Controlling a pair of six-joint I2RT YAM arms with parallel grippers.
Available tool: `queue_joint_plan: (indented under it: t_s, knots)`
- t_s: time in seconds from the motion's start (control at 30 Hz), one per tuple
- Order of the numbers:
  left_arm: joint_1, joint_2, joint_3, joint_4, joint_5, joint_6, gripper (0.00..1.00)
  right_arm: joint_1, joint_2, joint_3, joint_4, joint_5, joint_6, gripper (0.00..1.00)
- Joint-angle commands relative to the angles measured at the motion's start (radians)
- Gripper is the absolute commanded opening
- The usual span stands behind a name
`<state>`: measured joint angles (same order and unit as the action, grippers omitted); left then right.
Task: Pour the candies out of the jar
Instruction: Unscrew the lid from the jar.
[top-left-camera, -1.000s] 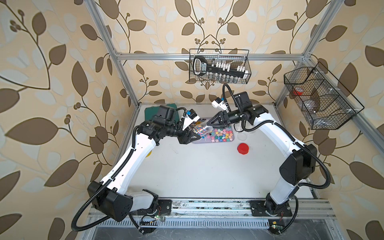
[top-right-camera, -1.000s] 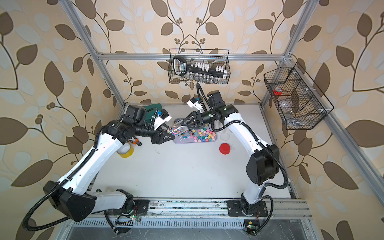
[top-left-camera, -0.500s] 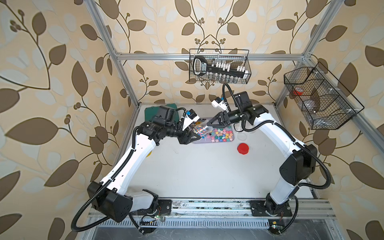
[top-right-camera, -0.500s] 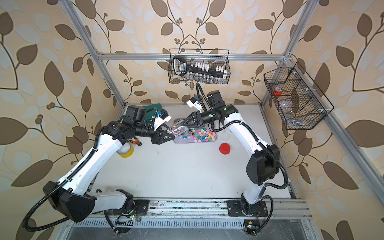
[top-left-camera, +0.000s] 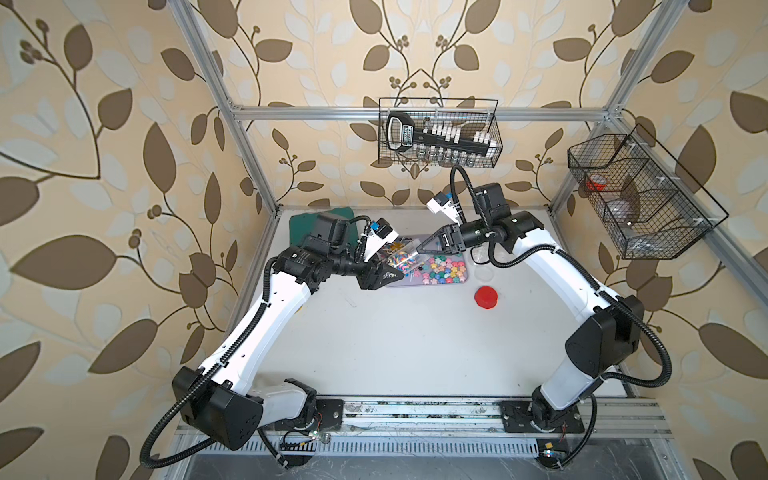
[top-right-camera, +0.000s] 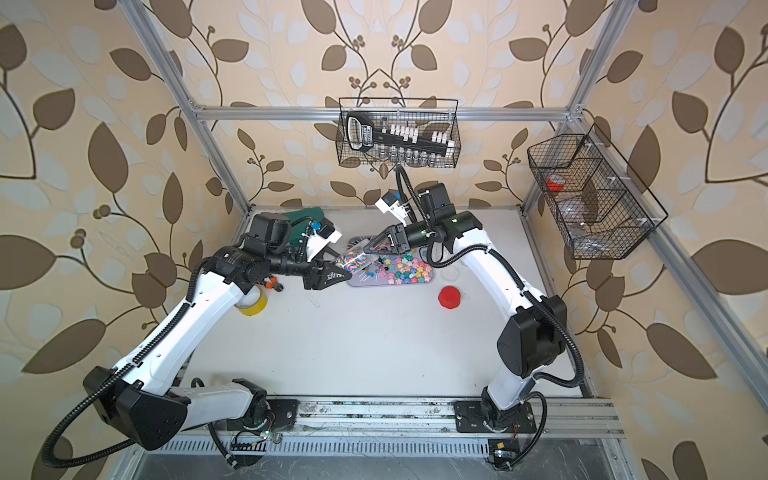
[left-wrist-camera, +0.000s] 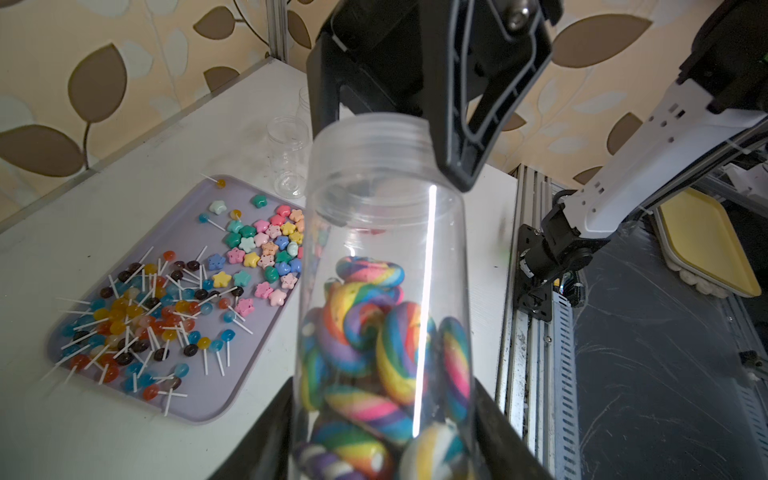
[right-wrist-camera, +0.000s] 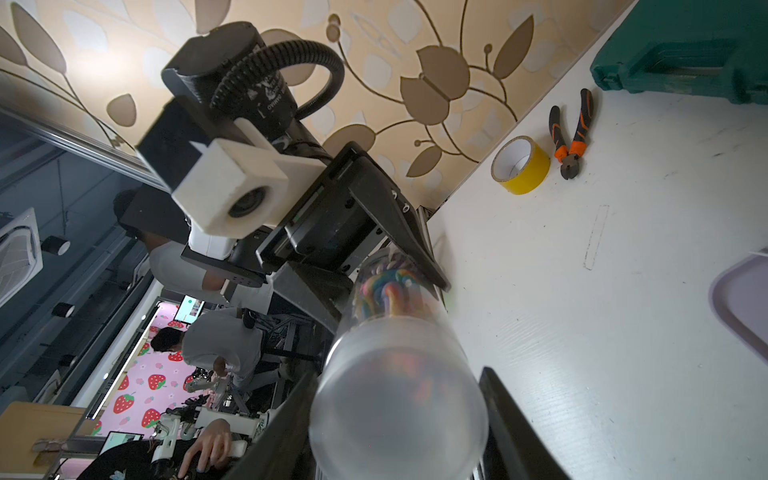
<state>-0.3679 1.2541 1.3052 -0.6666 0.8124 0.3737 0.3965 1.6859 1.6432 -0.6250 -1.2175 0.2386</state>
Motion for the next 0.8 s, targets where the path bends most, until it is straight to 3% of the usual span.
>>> queue_joint_plan:
  t_s: [0.0,0.37,0.77]
  knots:
    - [-0.012,-0.039,0.021,0.112,0.127,-0.031,0.33,-0.002,-0.030,-0.054,0.067,-0.041,-0.072,0.46]
    - [-0.012,-0.025,0.041,0.126,0.164,-0.066,0.32,-0.007,-0.109,-0.173,0.191,-0.088,-0.225,0.45]
    - [-0.011,-0.022,0.052,0.128,0.189,-0.071,0.32,-0.031,-0.157,-0.233,0.262,-0.077,-0.275,0.45]
